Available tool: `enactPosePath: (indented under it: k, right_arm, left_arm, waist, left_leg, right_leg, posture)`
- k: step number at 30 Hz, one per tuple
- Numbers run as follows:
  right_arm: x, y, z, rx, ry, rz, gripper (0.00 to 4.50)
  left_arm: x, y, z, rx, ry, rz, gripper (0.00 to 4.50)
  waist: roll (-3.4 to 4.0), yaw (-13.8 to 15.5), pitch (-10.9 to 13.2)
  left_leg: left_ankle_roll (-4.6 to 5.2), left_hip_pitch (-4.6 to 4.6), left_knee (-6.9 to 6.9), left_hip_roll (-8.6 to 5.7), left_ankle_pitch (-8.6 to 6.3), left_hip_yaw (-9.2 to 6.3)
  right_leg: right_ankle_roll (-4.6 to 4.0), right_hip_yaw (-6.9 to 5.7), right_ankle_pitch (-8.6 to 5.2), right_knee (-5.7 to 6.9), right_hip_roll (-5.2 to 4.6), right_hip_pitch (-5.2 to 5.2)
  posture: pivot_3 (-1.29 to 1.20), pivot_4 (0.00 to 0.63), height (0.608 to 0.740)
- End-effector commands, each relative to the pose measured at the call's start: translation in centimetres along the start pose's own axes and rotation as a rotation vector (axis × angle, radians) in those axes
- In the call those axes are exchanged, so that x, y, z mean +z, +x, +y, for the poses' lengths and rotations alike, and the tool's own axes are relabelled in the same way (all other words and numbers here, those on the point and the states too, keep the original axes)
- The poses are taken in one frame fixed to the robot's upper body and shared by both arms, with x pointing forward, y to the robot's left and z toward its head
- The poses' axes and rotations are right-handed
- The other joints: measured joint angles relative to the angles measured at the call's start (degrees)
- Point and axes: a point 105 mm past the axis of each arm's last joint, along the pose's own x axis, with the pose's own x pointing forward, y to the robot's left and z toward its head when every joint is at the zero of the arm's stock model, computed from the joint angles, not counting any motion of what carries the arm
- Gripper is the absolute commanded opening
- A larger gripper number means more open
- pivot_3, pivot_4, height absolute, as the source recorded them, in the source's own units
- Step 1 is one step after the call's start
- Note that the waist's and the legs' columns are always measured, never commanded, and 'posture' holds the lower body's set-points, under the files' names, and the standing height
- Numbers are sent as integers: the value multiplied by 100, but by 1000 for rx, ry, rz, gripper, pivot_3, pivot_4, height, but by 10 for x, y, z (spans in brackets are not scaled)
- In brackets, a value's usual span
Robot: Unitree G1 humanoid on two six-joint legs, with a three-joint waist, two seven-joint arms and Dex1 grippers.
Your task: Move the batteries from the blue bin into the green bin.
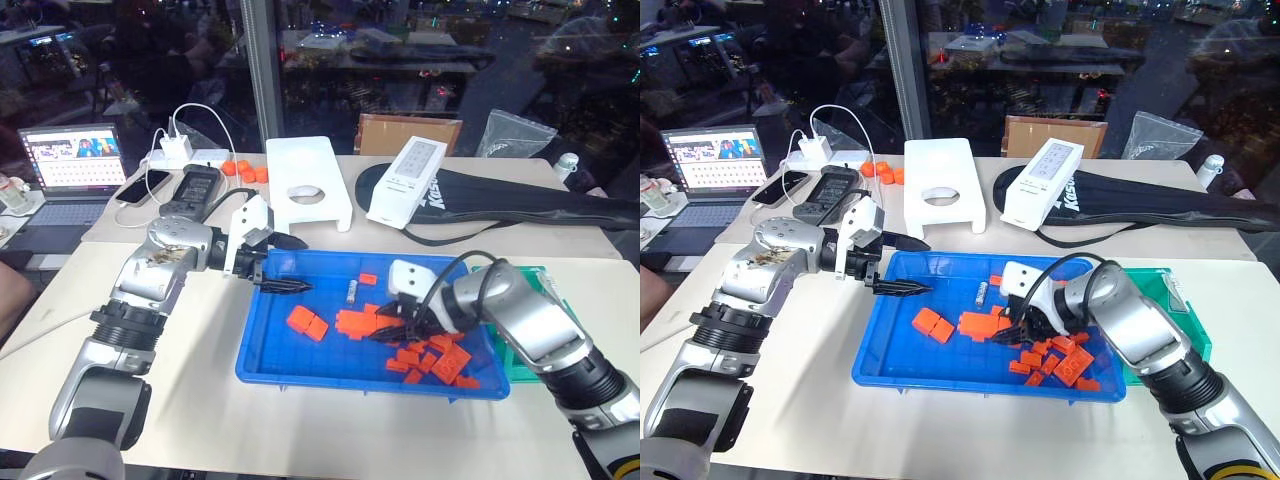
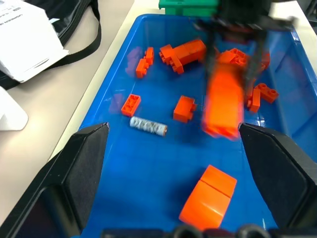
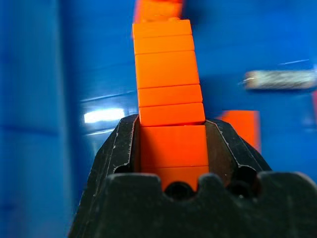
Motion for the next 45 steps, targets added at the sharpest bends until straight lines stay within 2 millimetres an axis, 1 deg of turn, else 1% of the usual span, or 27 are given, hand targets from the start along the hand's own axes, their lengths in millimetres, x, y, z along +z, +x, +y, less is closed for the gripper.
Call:
enactPosePath:
  k: [1,2,4,5,6,8,11,13,15,18,19,21,23,31,36,38,40,42,43,45]
  right_arm:
    - [13,1,10,8,8,-35,1486]
    - [13,2,12,13,12,-36,1486]
    - [17,3,12,11,10,-49,2501]
    - [19,1,12,10,8,-55,2569]
    - [22,-2,12,12,5,-60,2822]
    - [25,-9,10,4,-7,-64,3574]
    - [30,-19,2,-24,-22,-70,4474]
    - [36,-25,-15,-94,-41,-95,4474]
    - [37,-25,-32,-171,-49,-106,4474]
    - [37,-11,-52,-234,-50,-103,4474]
    - [37,-6,-56,-242,-49,-105,4474]
    - [40,5,-62,-251,-33,-111,4474]
    - [37,15,-65,-251,-43,-85,4474]
    - [32,34,-80,-257,-44,-77,4474]
    - [17,45,-89,-231,-11,-46,4474]
    - [12,46,-92,-223,-7,-27,4474]
    - [4,46,-93,-197,34,-11,4474]
    - [-2,43,-91,-171,35,6,3970]
    - [-2,42,-91,-162,44,-2,3825]
    - [-2,38,-90,-163,44,-13,3093]
  left_arm:
    - [11,-1,2,-4,54,-3,4500]
    - [10,-1,1,-8,56,2,4500]
    - [9,0,0,-15,55,4,4500]
    - [9,0,-1,-15,54,3,4500]
    - [9,0,-1,-15,53,3,4500]
    - [9,0,-1,-14,51,3,4500]
    - [8,-1,-2,-13,49,5,4500]
    - [7,-3,-1,-7,48,7,4500]
    - [7,-4,0,0,47,8,4500]
    - [7,-5,-1,5,47,9,4500]
    - [7,-5,-1,6,47,10,4500]
    - [7,-6,-1,12,47,10,4500]
    - [7,-8,-3,15,47,13,4500]
    - [4,-13,-5,27,38,27,4500]
    - [4,-15,-7,36,32,29,4500]
    - [3,-16,-7,39,30,31,4500]
    - [2,-17,-8,43,27,32,4500]
    - [2,-17,-9,49,25,34,4500]
    - [1,-18,-9,51,24,35,4500]
    - [1,-17,-10,51,23,35,4500]
  waist:
    - [0,3,0]
    - [0,8,0]
    - [-1,21,0]
    - [-1,24,0]
    - [-1,27,0]
    - [-1,38,0]
    - [-1,36,0]
    - [-1,35,0]
    - [-1,22,0]
    - [-1,7,0]
    - [-1,-1,0]
    - [-1,5,0]
    - [-1,13,0]
    - [-1,37,0]
    - [-1,26,0]
    - [-1,20,0]
    - [-1,18,0]
    - [-1,17,0]
    - [-1,19,0]
    - [-1,19,0]
  left_leg:
    - [0,0,0,0,0,0]
    - [0,1,0,0,0,-1]
    - [0,0,1,-1,0,-2]
    - [0,-1,2,-1,0,-2]
    - [0,-1,2,-1,0,-2]
    - [0,-1,3,-1,0,-2]
    - [0,-1,3,-1,0,-1]
    - [0,0,2,0,0,-2]
    - [0,0,1,0,0,-2]
    - [0,3,-2,0,0,-2]
    - [0,4,-2,0,0,-2]
    - [0,2,-2,-1,0,-1]
    - [0,0,-3,0,0,-2]
    - [0,-1,1,0,0,-1]
    - [0,0,-1,0,0,-2]
    - [0,1,-2,0,0,-2]
    - [0,1,-2,0,0,-2]
    - [0,2,-2,0,0,-2]
    - [0,4,-2,0,0,-2]
    - [0,4,-2,0,0,-2]
  right_leg:
    - [1,0,-1,0,0,0]
    - [1,-1,-1,0,0,1]
    - [1,-1,0,-1,0,1]
    - [1,-1,0,-2,0,2]
    - [1,-1,0,-2,0,2]
    - [1,-2,-1,-3,-1,3]
    - [2,-1,-1,-3,0,2]
    - [2,-2,-1,-3,0,2]
    - [3,-2,-2,-3,0,1]
    - [5,-2,-4,-2,0,0]
    - [3,-1,-4,-2,1,0]
    - [-1,1,-1,-1,1,-2]
    - [-7,-1,2,-1,1,-2]
    - [-13,-2,6,1,1,-1]
    - [-13,-3,6,2,1,-1]
    - [-13,-3,6,2,1,-1]
    - [-14,-2,6,2,1,-1]
    - [-15,-2,7,3,1,0]
    - [-15,-3,7,3,1,1]
    - [-14,-3,7,3,1,2]
  posture:
    - [0,150,712]
    - [0,150,712]
    - [0,150,712]
    - [0,150,712]
    - [0,150,712]
    - [0,150,712]
    - [0,150,712]
    - [0,150,712]
    - [0,150,712]
    - [0,150,712]
    - [0,150,712]
    - [0,150,712]
    - [0,150,712]
    - [0,150,712]
    - [0,150,712]
    - [0,150,712]
    - [0,150,712]
    - [0,150,712]
    - [0,150,712]
    - [0,150,712]
